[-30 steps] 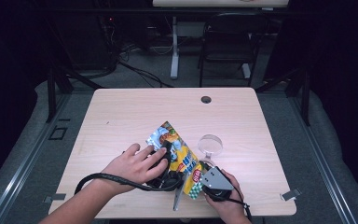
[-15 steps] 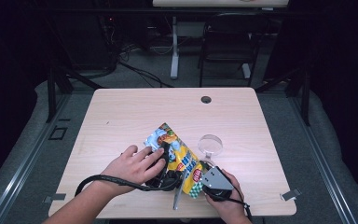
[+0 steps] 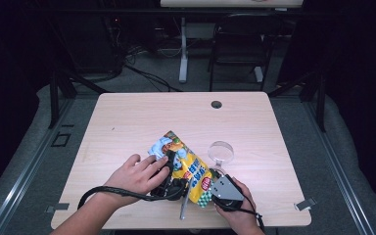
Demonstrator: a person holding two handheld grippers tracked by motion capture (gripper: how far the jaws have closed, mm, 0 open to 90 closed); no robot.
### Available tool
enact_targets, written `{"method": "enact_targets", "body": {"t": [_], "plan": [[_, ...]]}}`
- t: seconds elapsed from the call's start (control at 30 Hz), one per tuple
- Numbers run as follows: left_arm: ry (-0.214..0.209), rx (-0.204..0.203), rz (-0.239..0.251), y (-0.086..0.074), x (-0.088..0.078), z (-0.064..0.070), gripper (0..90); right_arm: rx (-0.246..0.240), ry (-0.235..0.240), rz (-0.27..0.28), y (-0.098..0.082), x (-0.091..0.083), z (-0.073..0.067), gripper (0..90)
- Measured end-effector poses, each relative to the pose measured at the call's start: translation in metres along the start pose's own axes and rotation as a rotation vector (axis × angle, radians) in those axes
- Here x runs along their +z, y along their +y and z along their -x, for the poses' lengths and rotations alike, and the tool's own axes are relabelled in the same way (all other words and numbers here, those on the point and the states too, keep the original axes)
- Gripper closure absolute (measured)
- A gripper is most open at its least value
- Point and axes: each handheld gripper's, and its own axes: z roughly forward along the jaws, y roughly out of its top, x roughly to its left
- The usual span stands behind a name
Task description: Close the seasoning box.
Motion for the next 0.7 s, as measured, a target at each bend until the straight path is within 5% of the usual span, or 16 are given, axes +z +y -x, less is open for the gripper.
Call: {"method": "enact_targets", "body": {"t": [0.17, 0.7], "plan": [[-0.006, -0.01, -0.002, -0.001, 0.001, 0.002, 80.4, -0.001, 0.001, 0.0, 0.0, 0.0, 0.0, 71.0], [-0.059, -0.128, 0.018, -0.006, 0.007, 0.014, 80.7, -0.004, -0.003, 0.001, 0.0, -0.001, 0.001, 71.0]]}}
